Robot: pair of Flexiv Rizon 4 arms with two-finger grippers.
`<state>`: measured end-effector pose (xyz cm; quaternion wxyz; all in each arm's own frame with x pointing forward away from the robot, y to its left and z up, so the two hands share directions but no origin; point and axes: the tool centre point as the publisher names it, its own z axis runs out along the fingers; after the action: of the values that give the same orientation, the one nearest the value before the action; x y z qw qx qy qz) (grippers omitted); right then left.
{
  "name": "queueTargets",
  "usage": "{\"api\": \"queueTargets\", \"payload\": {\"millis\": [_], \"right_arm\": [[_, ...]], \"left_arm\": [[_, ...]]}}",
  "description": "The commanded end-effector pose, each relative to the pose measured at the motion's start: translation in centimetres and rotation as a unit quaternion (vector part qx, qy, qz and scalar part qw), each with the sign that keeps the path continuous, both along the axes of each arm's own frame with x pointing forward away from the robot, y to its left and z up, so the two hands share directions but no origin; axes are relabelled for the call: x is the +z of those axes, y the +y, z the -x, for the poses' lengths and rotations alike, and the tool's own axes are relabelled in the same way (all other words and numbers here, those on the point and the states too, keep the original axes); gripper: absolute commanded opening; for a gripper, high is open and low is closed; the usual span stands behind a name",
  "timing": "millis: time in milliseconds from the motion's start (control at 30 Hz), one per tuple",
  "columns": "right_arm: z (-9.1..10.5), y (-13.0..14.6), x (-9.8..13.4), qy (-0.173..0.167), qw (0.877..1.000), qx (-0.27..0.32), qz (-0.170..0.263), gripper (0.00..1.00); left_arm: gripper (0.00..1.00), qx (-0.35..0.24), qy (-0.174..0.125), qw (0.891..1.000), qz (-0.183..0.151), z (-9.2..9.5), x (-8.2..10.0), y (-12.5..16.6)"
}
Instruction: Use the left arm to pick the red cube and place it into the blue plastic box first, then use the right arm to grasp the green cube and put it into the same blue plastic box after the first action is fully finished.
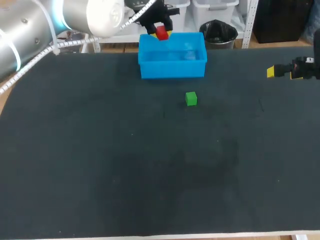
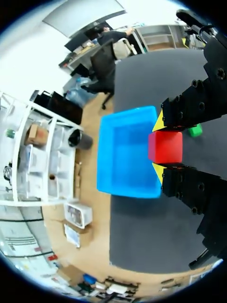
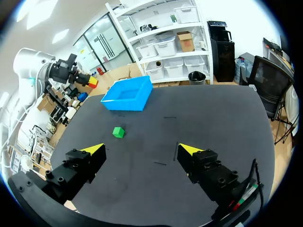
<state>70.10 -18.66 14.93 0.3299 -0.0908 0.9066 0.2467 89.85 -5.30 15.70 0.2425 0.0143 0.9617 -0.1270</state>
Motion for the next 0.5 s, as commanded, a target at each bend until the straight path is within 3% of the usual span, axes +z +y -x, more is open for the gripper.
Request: {"api": "queueTargets", "payload": {"millis": [33, 167, 500], "right_arm": [[0.0, 0.0, 0.0, 0.000, 1.000, 0.000, 0.000, 1.00], [0.0, 0.0, 0.0, 0.000, 1.000, 0.000, 0.000, 1.00], [0.0, 0.0, 0.0, 0.000, 1.000, 0.000, 0.000, 1.00]], "left_arm": [[0.00, 0.000, 0.002, 1.000, 0.020, -1.8, -0.6, 0.0], [0.00, 0.007, -0.003, 0.999, 0.052, -2.9, -0.7, -0.1], [0.00, 0.018, 0.003, 0.996, 0.090, -5.5, -2.6, -0.3]]}}
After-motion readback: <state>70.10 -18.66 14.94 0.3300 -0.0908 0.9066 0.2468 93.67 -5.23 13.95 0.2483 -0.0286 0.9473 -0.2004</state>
